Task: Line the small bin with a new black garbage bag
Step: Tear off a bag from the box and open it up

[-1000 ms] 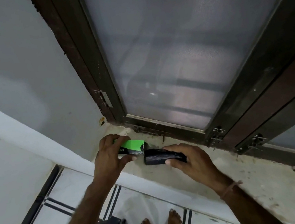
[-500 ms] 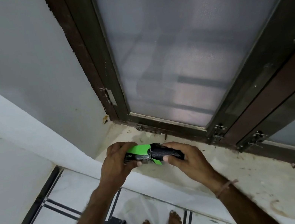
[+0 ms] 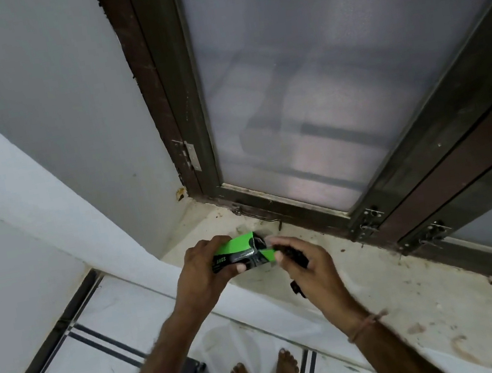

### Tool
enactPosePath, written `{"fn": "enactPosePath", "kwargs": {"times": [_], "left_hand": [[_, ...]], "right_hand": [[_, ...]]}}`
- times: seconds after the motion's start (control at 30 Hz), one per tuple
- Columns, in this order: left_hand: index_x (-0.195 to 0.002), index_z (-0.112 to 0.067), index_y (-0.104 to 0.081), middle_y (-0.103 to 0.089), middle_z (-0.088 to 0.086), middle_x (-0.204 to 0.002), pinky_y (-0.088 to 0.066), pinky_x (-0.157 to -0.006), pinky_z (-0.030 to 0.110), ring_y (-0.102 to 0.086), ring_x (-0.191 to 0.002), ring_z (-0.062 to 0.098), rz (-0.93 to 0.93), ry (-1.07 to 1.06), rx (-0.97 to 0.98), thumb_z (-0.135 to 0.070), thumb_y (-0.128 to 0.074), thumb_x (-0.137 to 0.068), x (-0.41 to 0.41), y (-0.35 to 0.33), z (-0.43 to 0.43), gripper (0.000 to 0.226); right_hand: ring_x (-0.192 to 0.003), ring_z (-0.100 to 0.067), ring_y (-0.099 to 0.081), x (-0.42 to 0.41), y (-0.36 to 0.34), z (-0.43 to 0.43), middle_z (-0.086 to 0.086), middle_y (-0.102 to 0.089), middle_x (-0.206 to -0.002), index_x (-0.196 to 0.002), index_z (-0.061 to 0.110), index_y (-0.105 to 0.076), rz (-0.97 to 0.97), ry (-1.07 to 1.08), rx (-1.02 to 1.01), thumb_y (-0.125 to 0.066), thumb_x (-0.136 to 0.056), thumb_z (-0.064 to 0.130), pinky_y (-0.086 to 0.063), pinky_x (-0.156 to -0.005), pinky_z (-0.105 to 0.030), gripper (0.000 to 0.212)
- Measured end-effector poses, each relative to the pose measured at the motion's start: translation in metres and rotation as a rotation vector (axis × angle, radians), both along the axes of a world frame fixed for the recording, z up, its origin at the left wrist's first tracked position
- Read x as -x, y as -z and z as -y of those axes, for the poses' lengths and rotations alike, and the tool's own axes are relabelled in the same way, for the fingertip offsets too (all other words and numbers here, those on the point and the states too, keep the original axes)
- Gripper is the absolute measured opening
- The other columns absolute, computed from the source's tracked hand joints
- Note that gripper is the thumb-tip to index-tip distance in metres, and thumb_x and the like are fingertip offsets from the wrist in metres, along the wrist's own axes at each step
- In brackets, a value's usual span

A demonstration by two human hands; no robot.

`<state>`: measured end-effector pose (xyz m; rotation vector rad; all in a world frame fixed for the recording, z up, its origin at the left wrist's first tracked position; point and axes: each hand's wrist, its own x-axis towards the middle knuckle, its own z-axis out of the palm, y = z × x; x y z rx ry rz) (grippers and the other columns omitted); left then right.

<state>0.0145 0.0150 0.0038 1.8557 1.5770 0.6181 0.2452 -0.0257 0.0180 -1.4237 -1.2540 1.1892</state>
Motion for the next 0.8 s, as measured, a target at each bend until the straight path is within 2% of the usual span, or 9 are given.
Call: {"fn": "enactPosePath", "kwargs": {"times": [0.1,0.23,0.43,0.5,0.57,0.63,0.7,0.77,0.8], "left_hand": [[-0.130,-0.029,-0.063,-0.062,-0.005,-0.105,-0.049,-0.084,0.039,-0.052,-0.103,0.021,0.009,-0.024,0.004,-0.074,-0.056,-0.073,-0.006,-0.004,-0.001,0.074],[-0.132,-0.028,-0.063,-0.060,-0.006,-0.106,-0.049,-0.083,0.038,-0.052,-0.104,0.020,0.014,-0.049,0.001,-0.075,-0.055,-0.073,-0.003,-0.006,-0.002,0.076],[-0.131,-0.028,-0.064,-0.064,-0.005,-0.111,-0.040,-0.082,0.022,-0.054,-0.105,0.019,0.052,0.039,-0.027,-0.074,-0.060,-0.077,-0.007,0.000,0.001,0.072],[-0.130,-0.027,-0.065,-0.065,-0.004,-0.111,-0.041,-0.083,0.024,-0.055,-0.104,0.020,0.060,0.054,-0.036,-0.073,-0.062,-0.077,-0.008,0.001,-0.001,0.070],[-0.129,-0.028,-0.065,-0.065,-0.005,-0.110,-0.043,-0.082,0.029,-0.055,-0.104,0.021,0.060,0.050,-0.030,-0.073,-0.062,-0.077,-0.006,0.001,-0.001,0.069],[-0.130,-0.028,-0.064,-0.064,-0.005,-0.110,-0.045,-0.083,0.033,-0.055,-0.105,0.021,0.069,0.032,-0.014,-0.074,-0.061,-0.077,-0.002,0.001,-0.002,0.070],[-0.131,-0.027,-0.064,-0.063,-0.006,-0.112,-0.046,-0.084,0.033,-0.054,-0.107,0.021,0.086,0.014,0.003,-0.074,-0.061,-0.076,0.001,0.001,-0.002,0.073],[-0.132,-0.028,-0.063,-0.062,-0.008,-0.114,-0.048,-0.086,0.033,-0.055,-0.109,0.020,0.112,0.000,0.015,-0.073,-0.062,-0.075,0.002,0.001,-0.002,0.073],[-0.132,-0.029,-0.063,-0.062,-0.010,-0.114,-0.049,-0.088,0.035,-0.055,-0.109,0.020,0.127,-0.010,0.018,-0.073,-0.063,-0.075,0.002,0.001,-0.003,0.072]], "right_hand": [[-0.120,0.003,-0.066,0.004,-0.003,0.000,0.016,-0.076,-0.123,-0.125,0.022,-0.076,-0.019,-0.024,0.014,-0.077,-0.094,0.013,-0.051,-0.104,-0.017,0.031],[-0.104,0.002,-0.069,-0.002,-0.003,-0.004,0.021,-0.073,-0.108,-0.114,0.021,-0.071,0.016,0.112,-0.010,-0.085,-0.085,0.010,-0.052,-0.086,-0.012,0.034],[-0.103,-0.006,-0.072,0.005,0.000,-0.009,0.017,-0.077,-0.105,-0.108,0.025,-0.076,0.011,0.165,-0.003,-0.085,-0.085,0.012,-0.060,-0.092,-0.030,0.027],[-0.103,-0.009,-0.073,0.006,0.003,-0.009,0.012,-0.079,-0.104,-0.107,0.024,-0.079,0.028,0.135,-0.011,-0.082,-0.087,0.010,-0.060,-0.095,-0.035,0.024],[-0.109,-0.010,-0.072,0.004,0.004,-0.010,0.006,-0.078,-0.112,-0.111,0.025,-0.080,0.006,0.091,-0.006,-0.082,-0.089,0.012,-0.059,-0.099,-0.034,0.026],[-0.113,-0.006,-0.070,-0.001,0.004,-0.010,0.001,-0.074,-0.119,-0.117,0.024,-0.080,-0.017,0.061,-0.022,-0.080,-0.091,0.012,-0.056,-0.101,-0.026,0.029],[-0.112,0.001,-0.067,-0.006,0.004,-0.008,0.004,-0.070,-0.121,-0.122,0.023,-0.077,0.043,0.130,-0.026,-0.078,-0.093,0.014,-0.054,-0.099,-0.018,0.030],[-0.107,0.004,-0.064,-0.010,0.006,-0.007,0.011,-0.067,-0.121,-0.131,0.025,-0.071,0.072,0.225,0.104,-0.074,-0.097,0.020,-0.055,-0.095,-0.020,0.034],[-0.098,0.004,-0.063,-0.010,0.006,-0.008,0.010,-0.068,-0.119,-0.134,0.024,-0.068,0.002,0.245,0.217,-0.072,-0.099,0.022,-0.055,-0.087,-0.020,0.035]]}}
